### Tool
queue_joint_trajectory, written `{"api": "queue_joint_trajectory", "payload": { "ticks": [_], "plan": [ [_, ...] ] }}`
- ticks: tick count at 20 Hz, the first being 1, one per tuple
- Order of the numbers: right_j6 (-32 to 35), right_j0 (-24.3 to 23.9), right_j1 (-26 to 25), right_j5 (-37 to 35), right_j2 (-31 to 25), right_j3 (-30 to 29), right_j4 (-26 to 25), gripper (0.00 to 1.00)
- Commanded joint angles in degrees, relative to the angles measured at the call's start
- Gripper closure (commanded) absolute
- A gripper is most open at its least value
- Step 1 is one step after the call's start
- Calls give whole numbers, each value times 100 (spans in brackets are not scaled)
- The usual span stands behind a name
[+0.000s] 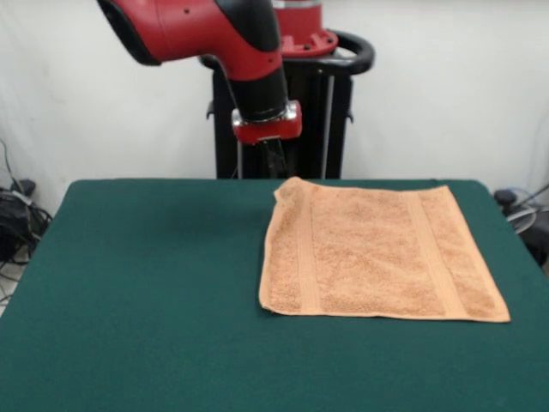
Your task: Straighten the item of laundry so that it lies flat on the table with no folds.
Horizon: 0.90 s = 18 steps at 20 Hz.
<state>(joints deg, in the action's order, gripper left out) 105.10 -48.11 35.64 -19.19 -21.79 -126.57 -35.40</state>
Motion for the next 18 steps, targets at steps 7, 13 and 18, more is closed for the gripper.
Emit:
{"api": "queue_joint_trajectory", "payload": {
  "ticks": [7, 13, 18],
  "plan": [
    [1587, 2087, -1185, 1889, 1024, 349, 202, 100],
    [1415, 2390, -1586, 2493, 1297, 405, 540, 100],
    [1153, 2463, -2099, 2852, 1412, 727, 691, 100]
  ]
}}
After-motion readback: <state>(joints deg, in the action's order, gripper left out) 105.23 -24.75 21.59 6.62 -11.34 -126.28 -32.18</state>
